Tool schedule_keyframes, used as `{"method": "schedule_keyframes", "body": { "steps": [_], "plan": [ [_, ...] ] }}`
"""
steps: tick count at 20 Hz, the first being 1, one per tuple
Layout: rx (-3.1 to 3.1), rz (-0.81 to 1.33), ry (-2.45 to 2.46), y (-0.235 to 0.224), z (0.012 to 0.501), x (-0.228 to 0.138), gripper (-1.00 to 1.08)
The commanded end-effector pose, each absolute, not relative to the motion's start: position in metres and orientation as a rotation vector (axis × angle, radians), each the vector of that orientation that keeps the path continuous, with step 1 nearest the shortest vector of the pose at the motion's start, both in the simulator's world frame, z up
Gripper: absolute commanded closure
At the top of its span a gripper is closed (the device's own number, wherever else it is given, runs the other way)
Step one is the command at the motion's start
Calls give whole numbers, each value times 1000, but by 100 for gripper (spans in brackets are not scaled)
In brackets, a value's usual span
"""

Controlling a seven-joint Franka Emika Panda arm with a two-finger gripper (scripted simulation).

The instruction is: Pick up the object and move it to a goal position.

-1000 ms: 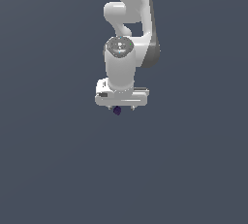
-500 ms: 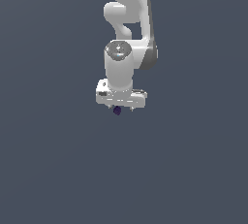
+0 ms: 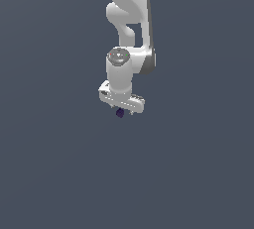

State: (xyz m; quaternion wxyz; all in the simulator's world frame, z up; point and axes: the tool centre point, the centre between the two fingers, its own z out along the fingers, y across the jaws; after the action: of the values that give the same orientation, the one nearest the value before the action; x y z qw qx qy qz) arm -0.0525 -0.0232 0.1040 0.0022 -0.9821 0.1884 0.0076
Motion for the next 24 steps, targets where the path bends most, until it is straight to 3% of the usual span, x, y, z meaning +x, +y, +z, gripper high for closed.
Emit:
{"method": "schedule_keyframes", "body": {
  "steps": [1, 11, 24],
  "plan": [
    [-3058, 18, 701, -26, 95, -62, -92],
    [-2991, 2, 959, -35, 74, -85, -92],
    [-2983, 1, 986, -36, 58, -88, -92]
  ]
}}
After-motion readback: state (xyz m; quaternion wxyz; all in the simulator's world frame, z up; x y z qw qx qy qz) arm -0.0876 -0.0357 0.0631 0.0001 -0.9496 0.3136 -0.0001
